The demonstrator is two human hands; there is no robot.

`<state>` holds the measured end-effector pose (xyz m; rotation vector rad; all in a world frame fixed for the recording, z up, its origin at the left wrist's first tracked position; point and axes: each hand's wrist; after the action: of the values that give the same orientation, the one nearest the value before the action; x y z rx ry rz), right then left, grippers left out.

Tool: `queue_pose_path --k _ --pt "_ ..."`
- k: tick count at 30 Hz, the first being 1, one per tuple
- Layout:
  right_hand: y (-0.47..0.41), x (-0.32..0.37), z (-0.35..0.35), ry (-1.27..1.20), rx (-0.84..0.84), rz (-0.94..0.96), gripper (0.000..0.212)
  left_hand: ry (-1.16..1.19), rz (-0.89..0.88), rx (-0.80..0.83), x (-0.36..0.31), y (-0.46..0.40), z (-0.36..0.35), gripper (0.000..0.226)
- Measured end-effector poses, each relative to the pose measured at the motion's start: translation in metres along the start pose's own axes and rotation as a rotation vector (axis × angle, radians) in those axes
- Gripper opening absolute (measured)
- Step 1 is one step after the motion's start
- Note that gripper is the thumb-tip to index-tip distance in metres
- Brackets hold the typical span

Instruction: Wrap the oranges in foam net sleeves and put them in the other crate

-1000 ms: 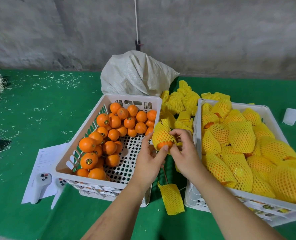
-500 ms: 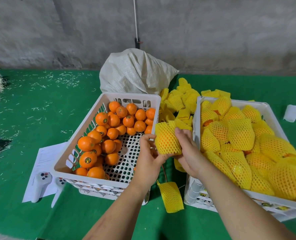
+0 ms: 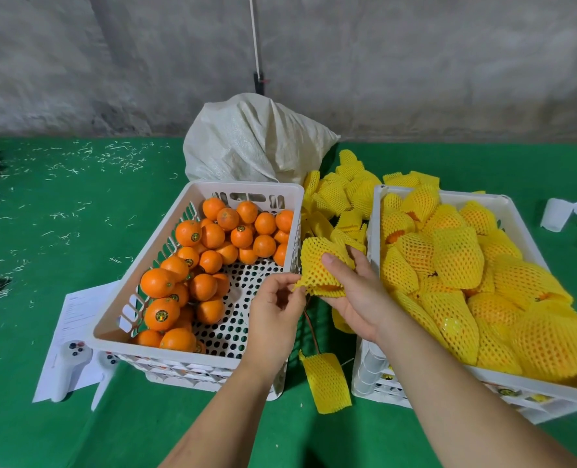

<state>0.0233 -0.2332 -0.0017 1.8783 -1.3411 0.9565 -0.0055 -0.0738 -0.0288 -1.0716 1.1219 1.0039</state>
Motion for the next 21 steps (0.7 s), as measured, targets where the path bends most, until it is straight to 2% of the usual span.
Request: queue_pose_path --k 2,4,6,9,13,17,21 --pt "-0.002 0.000 0.002 -0.052 -0.024 0.027 0.081 -0.106 -0.025 0.051 0.001 0.001 -0.002 0.021" --pt "-0.001 -0.001 0.003 0.016 0.015 -0.001 0.077 -0.203 -0.048 0.140 -0.001 0.002 -0.006 0.020" --pt "0.000 -0.003 0.001 0.111 0.049 -0.020 0.074 -0.179 -0.037 0.211 -0.005 0.002 -0.008 0.020" --pt "0.000 -0.003 0.002 0.079 0.033 -0.013 0.082 -0.112 0.009 0.201 -0.010 0.001 -0.005 0.033" --pt "0.001 -0.002 0.000 0.092 0.043 -0.009 0.094 -0.125 -0.002 0.255 -0.014 0.002 -0.003 0.032" --pt "0.002 -0.001 -0.002 0.078 0.008 0.029 0.085 -0.097 -0.035 0.294 -0.016 0.003 -0.001 0.043" --pt "0.007 0.007 -0.008 0.119 -0.039 0.070 0.087 -0.052 0.035 0.262 -0.013 0.003 0.000 0.038"
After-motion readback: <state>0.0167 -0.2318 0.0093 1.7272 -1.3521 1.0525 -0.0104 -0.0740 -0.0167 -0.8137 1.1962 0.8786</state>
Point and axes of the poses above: each hand's wrist, its own y-axis away from the middle knuckle, its own z-axis out of the back of the hand, x = y × z, and after that the axes turned 15 degrees about x, right-handed
